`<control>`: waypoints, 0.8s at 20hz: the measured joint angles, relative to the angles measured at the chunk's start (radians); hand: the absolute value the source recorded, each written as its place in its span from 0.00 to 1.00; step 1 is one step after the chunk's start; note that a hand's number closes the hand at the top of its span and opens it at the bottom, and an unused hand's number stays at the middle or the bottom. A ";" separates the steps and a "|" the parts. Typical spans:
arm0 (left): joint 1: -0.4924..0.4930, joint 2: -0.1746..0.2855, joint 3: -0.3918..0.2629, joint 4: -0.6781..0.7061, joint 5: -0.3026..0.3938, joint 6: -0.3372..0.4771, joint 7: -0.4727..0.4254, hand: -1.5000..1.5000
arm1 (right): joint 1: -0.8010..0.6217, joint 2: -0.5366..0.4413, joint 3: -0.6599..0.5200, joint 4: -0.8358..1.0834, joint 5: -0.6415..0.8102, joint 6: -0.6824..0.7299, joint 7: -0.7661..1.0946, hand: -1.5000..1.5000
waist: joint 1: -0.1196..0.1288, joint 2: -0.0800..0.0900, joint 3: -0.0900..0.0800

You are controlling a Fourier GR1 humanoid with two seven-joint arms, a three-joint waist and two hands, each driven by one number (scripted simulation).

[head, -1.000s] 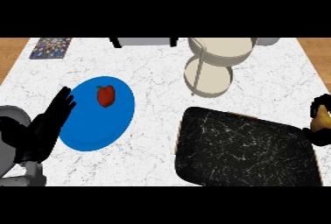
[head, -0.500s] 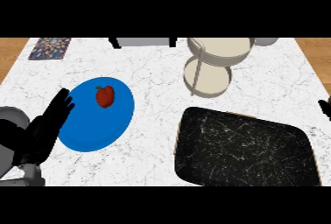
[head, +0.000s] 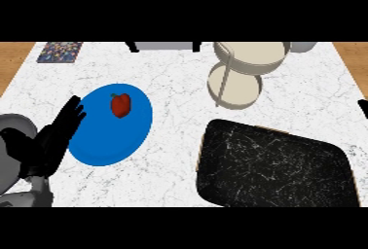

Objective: Pick the pear from the tray and place it in the tiered basket

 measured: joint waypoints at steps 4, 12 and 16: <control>-0.014 -0.020 -0.011 0.010 -0.013 0.001 -0.003 0.50 | -0.117 0.043 0.063 -0.061 0.042 0.024 0.146 1.00 | 0.010 0.002 0.000; -0.015 -0.031 -0.012 -0.022 -0.026 0.002 0.031 0.50 | -0.379 0.205 0.198 0.002 0.163 0.054 0.365 1.00 | 0.020 0.003 0.000; -0.010 -0.025 0.003 -0.016 -0.025 -0.016 0.015 0.50 | -0.480 0.295 0.231 0.112 0.228 0.059 0.391 1.00 | 0.021 0.004 0.000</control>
